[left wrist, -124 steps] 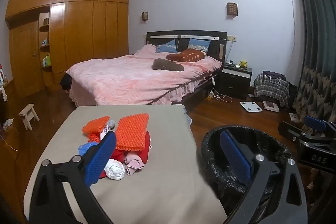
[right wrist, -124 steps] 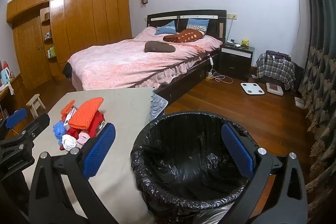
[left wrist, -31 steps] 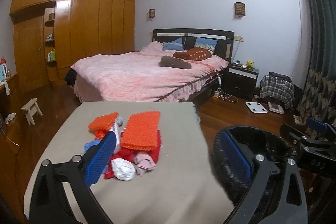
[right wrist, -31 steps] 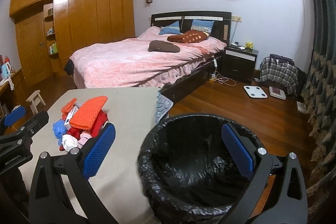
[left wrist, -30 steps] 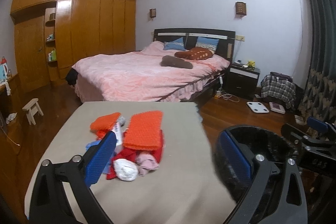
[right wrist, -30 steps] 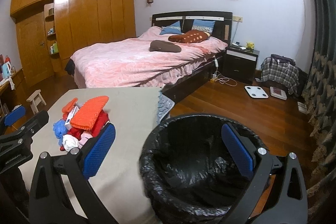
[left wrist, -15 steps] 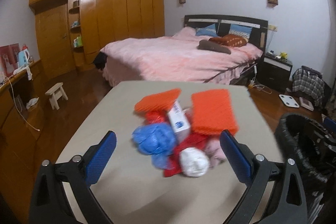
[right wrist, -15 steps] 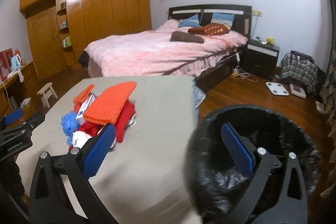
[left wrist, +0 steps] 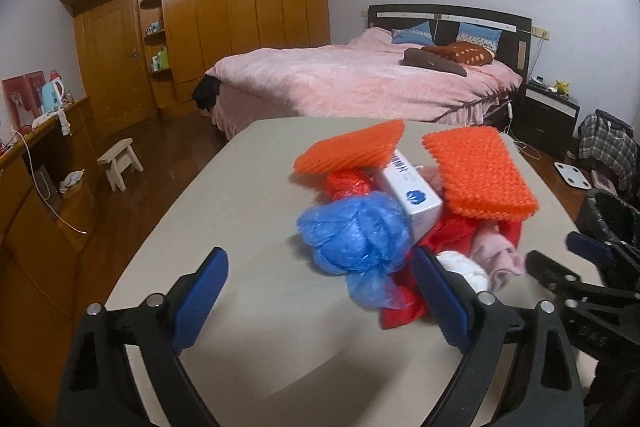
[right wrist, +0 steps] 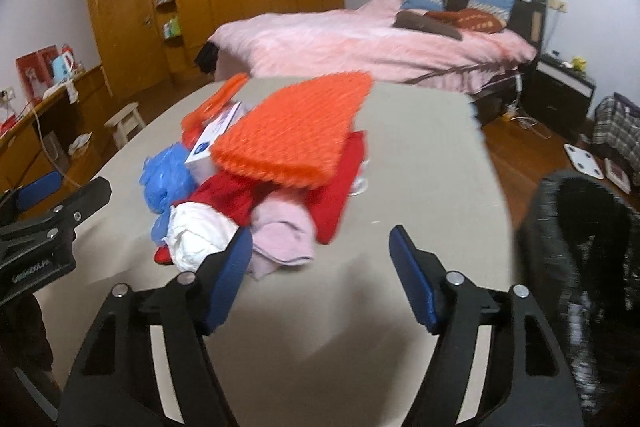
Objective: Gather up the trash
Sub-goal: 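Grasp the pink cloth with the right tool while the left tool grasps the white tissue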
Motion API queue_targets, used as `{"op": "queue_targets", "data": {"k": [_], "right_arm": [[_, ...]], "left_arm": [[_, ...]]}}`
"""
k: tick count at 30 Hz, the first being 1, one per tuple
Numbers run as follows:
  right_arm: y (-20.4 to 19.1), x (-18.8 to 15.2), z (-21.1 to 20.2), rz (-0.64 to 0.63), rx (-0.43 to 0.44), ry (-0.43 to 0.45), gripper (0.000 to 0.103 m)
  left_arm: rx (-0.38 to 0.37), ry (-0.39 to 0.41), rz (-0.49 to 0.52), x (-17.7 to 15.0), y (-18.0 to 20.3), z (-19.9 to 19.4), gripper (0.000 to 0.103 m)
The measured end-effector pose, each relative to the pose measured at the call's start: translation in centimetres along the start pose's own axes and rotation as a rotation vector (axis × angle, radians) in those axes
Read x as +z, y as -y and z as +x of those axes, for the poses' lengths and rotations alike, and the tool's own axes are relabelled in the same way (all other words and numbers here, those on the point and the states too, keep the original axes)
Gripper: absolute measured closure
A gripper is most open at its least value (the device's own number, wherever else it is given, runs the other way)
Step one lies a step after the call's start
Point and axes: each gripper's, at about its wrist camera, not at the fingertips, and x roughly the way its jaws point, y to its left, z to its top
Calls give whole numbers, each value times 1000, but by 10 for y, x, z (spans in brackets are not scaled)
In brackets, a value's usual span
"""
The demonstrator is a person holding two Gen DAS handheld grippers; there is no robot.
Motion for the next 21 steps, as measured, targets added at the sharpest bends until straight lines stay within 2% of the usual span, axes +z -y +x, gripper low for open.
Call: {"op": "queue_targets", "data": {"k": [3,7,11,16,21], "right_arm": [[-9,3,19,-11,30,-47,51],[-16,6,39,-11,62,-108,64],[-20,4,44,-16,59,-129,69],[-15,2,37,2,91,-121,81],[-8,-5,17,-16,84,-101,85]], "left_arm": [[7,-15,-13,-2,-7,5,12],[16,-32,-24,-3,-11,10,12],[9,-46,-34,-5,-13,15,13],[-14,-54,-40,-5,-9,15,15],[-40,-55,-37,-6,2,12,16]]}}
